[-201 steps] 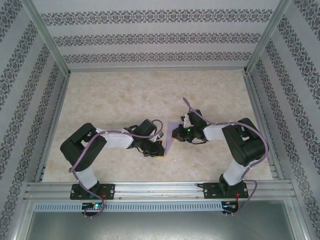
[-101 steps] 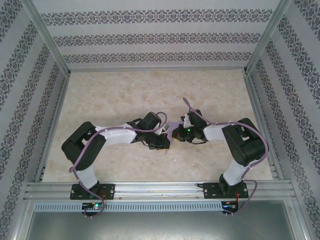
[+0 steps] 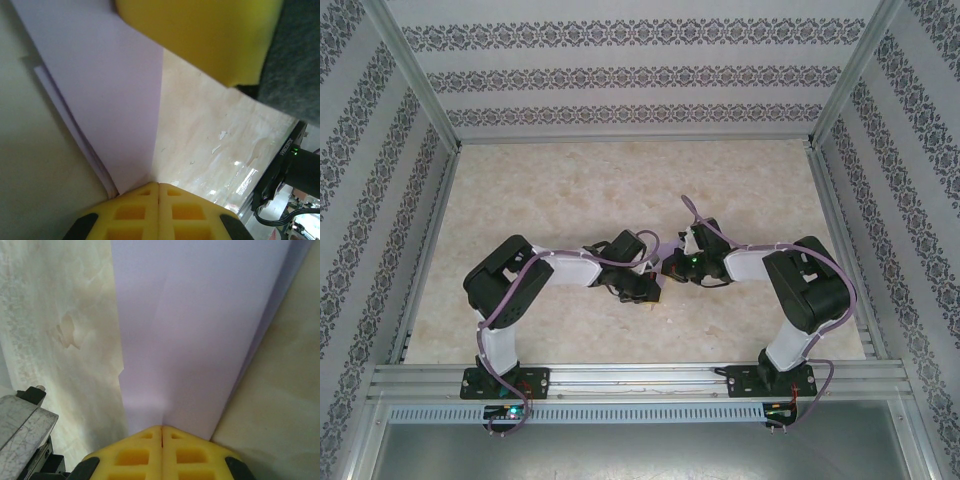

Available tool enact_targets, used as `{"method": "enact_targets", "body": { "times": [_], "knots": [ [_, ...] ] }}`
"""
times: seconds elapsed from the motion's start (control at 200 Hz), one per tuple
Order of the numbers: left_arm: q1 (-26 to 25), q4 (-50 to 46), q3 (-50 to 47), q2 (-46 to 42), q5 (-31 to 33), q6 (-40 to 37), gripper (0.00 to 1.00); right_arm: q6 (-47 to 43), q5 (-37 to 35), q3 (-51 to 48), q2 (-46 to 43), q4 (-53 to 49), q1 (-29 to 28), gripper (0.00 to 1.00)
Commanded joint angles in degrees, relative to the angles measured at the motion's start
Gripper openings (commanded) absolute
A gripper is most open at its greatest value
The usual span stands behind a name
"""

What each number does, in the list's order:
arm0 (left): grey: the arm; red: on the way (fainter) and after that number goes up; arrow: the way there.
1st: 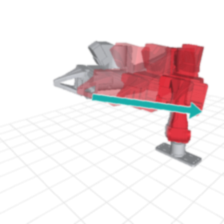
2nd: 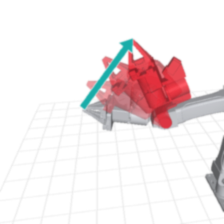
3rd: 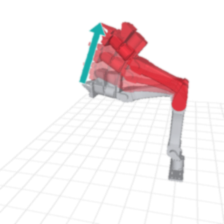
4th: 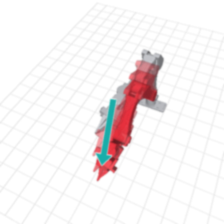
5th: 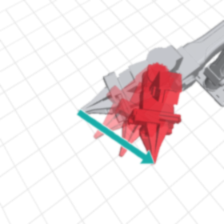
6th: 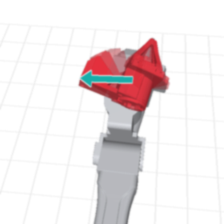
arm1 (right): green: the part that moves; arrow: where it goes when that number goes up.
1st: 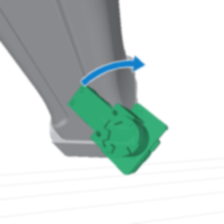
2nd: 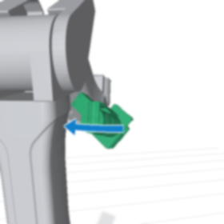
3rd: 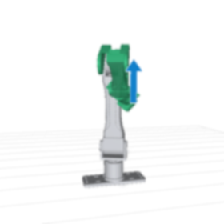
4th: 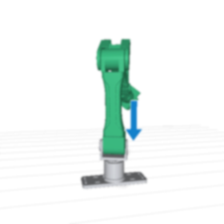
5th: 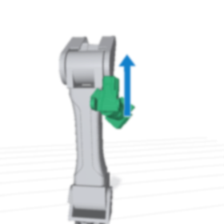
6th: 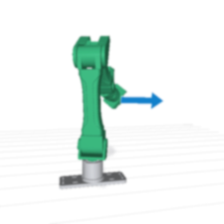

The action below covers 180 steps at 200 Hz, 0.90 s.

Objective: Fold a paper plane with a square sheet of paper (fold left side to right side)

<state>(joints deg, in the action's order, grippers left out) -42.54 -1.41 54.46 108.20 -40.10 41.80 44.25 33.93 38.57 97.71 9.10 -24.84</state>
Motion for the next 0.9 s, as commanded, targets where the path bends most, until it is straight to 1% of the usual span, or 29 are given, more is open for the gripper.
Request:
{"method": "enact_targets", "body": {
  "times": [0.0,0.115,0.295,0.54,0.68,0.894],
  "knots": [
    [0.3,-2.1,-2.9,0.5,3.0,-0.7,0.01,-2.0,0.4,2.3,-2.4,-1.6,1.4,0.0],
    [0.3,-1.5,-3.2,0.6,2.7,-0.7,0.01,-2.7,3.0,4.3,-3.3,-1.8,3.9,0.0],
    [0.3,-0.6,-3.6,0.2,2.4,-0.3,0.01,-3.8,3.1,5.9,-1.6,-2.2,5.6,0.0],
    [0.3,1.0,-2.8,-1.0,1.2,0.5,0.0,-4.4,0.3,6.0,3.8,-2.3,5.7,0.0],
    [0.3,-0.8,-1.0,-2.5,0.5,0.0,0.0,-4.6,-1.0,5.7,6.3,-2.7,5.9,0.0],
    [0.3,-2.6,2.0,-6.7,-1.2,-0.2,0.01,-5.1,-2.1,5.3,7.8,-4.7,5.9,0.0]
  ]
}}
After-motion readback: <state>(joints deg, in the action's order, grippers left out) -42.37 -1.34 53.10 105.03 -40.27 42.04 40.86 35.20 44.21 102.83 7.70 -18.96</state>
